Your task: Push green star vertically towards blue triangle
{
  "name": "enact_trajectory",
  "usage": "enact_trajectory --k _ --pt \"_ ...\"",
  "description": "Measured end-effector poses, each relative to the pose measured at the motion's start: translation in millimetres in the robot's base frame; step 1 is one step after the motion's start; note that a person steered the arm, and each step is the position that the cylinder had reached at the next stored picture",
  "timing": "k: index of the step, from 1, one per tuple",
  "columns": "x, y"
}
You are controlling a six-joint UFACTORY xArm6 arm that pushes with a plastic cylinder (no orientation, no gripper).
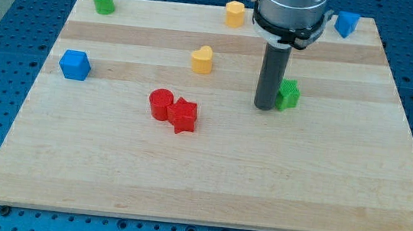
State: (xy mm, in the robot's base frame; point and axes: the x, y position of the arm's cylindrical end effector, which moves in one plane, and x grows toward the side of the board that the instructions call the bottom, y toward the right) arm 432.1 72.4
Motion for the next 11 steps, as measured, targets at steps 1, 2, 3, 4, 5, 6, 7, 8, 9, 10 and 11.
enact_trajectory --k 1,2,3,4,5,6,7,8,9,10,11 --pt "-1.4 10.7" --pt "-12.1 14.5" --pt "-19.8 10.7" --pt "-20.5 9.0" --pt "-27.2 9.0" --pt "-36.3 9.0" --pt "-36.3 12.7" --pt "-36.3 24.3" --pt "-36.3 40.9" --pt "-36.3 57.7" --pt "-36.3 71.6"
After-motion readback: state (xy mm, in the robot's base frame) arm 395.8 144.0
